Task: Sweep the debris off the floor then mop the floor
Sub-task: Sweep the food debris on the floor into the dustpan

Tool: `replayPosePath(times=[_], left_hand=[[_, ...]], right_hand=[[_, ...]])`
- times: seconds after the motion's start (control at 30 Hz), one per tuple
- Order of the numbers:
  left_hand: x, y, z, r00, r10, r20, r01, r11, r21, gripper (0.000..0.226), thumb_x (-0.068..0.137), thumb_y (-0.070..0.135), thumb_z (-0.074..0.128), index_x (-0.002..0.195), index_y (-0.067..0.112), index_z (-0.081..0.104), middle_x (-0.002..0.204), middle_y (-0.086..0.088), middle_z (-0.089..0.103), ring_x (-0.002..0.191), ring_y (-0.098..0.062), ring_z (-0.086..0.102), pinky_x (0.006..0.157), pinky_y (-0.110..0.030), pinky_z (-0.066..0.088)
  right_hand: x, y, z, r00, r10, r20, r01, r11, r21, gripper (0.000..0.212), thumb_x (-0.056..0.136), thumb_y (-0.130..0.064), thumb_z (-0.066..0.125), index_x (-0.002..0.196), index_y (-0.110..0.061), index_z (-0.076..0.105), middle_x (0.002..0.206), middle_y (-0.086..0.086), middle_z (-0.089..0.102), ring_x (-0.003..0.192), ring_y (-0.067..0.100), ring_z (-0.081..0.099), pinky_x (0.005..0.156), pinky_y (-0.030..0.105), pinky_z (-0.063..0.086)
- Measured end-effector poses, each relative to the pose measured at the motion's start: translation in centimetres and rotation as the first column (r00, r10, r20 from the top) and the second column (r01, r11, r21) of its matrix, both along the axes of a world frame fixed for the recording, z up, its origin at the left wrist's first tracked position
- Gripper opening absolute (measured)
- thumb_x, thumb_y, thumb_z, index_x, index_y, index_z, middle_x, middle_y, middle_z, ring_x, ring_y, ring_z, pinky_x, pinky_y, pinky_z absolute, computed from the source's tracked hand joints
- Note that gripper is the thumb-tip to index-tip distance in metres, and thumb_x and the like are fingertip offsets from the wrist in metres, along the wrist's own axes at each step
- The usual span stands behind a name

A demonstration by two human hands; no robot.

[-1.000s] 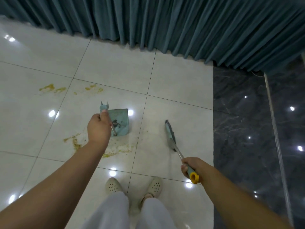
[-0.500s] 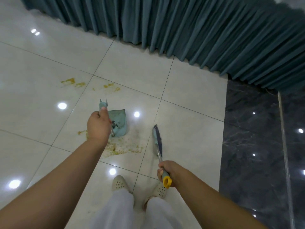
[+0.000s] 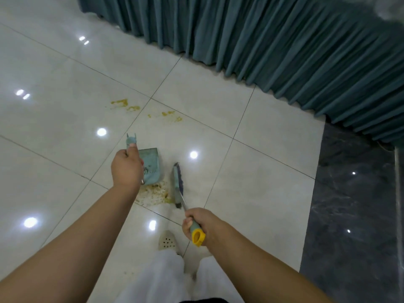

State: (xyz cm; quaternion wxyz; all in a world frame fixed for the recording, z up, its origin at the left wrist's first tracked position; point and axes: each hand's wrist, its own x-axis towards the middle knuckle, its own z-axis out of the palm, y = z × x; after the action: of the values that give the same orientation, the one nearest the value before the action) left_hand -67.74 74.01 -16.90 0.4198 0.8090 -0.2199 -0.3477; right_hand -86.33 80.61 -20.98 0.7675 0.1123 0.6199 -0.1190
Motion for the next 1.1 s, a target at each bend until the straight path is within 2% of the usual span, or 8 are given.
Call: replayPosePath(times=[0.07,0.17,0.4,0.47,0.57,0.77,0.97,1.1], left_hand=[[1.1,0.5,0.1,1.000,0.029,0.010,-0.029,1.000,0.012,0.045,0.099,0.043,0.034,0.066,0.015,0.047,0.063,-0.005,0.053,0.056,-0.021,0.051,0.056,-0.028,0.044],[2.5,1.1,0.2,0.998,0.063,0.025,-0.064,0.998,0.016,0.046,0.099,0.043,0.034,0.065,0.015,0.047,0.064,-0.005,0.052,0.058,-0.022,0.051,0.058,-0.030,0.043],[4.3,1.8,0.1,0.993,0.111,0.039,-0.111,0.994,-0.003,0.047,0.100,0.043,0.033,0.075,0.008,0.051,0.064,-0.003,0.051,0.056,-0.019,0.048,0.052,-0.026,0.039],[4.8,2.0,-0.2,0.992,0.121,0.035,-0.121,0.993,-0.009,0.046,0.099,0.044,0.034,0.075,0.008,0.052,0.065,-0.003,0.052,0.060,-0.023,0.051,0.057,-0.029,0.044],[5.8,2.3,-0.9,0.988,0.154,0.001,-0.154,0.988,-0.027,0.046,0.098,0.046,0.035,0.068,0.013,0.050,0.066,-0.005,0.053,0.063,-0.025,0.052,0.064,-0.037,0.046],[8.3,3.8,-1.6,0.979,0.197,-0.053,-0.199,0.980,-0.024,0.044,0.098,0.044,0.037,0.072,0.012,0.053,0.066,-0.007,0.052,0.055,-0.022,0.047,0.057,-0.030,0.040],[10.4,5.2,-2.5,0.964,0.255,-0.074,-0.256,0.967,0.002,0.042,0.096,0.046,0.039,0.075,0.013,0.053,0.067,-0.005,0.052,0.057,-0.019,0.047,0.055,-0.029,0.039],[10.9,5.2,-2.4,0.959,0.279,-0.054,-0.280,0.960,0.002,0.043,0.097,0.045,0.039,0.074,0.012,0.051,0.067,-0.006,0.052,0.056,-0.020,0.047,0.054,-0.028,0.039]], right_hand=[[0.6,0.0,0.5,1.000,-0.008,0.015,0.008,1.000,-0.004,0.010,0.091,0.001,0.041,0.083,-0.005,0.043,0.044,0.006,0.040,0.023,0.011,0.038,0.027,0.013,0.035],[0.7,-0.2,1.8,1.000,-0.027,0.011,0.027,1.000,-0.014,0.010,0.093,-0.001,0.043,0.084,-0.004,0.043,0.053,0.007,0.041,0.023,0.012,0.039,0.027,0.013,0.035],[-1.1,-4.2,2.5,0.990,0.009,-0.140,-0.022,0.995,-0.093,0.011,0.096,-0.004,0.041,0.086,-0.003,0.043,0.051,0.008,0.042,0.020,0.011,0.036,0.027,0.011,0.034],[-1.9,-6.1,2.1,0.984,0.024,-0.178,-0.046,0.991,-0.122,0.009,0.096,-0.005,0.041,0.087,-0.004,0.043,0.047,0.009,0.044,0.021,0.011,0.037,0.027,0.012,0.034],[-2.5,-9.1,1.1,0.972,0.052,-0.230,-0.086,0.986,-0.140,0.011,0.097,-0.006,0.041,0.087,-0.002,0.044,0.061,0.008,0.043,0.020,0.011,0.036,0.027,0.011,0.034],[-2.0,-13.4,-1.3,0.915,0.226,-0.334,-0.287,0.946,-0.148,0.009,0.096,-0.006,0.041,0.090,-0.001,0.044,0.068,0.009,0.044,0.021,0.010,0.038,0.028,0.012,0.037],[1.1,-13.0,-1.7,0.859,0.415,-0.301,-0.458,0.884,-0.089,0.009,0.098,-0.008,0.044,0.103,-0.002,0.044,0.066,0.009,0.042,0.022,0.010,0.037,0.028,0.012,0.037],[3.8,-11.3,-1.5,0.841,0.481,-0.249,-0.508,0.859,-0.058,0.004,0.096,-0.008,0.046,0.097,-0.004,0.044,0.061,0.008,0.043,0.023,0.010,0.037,0.029,0.012,0.037]])
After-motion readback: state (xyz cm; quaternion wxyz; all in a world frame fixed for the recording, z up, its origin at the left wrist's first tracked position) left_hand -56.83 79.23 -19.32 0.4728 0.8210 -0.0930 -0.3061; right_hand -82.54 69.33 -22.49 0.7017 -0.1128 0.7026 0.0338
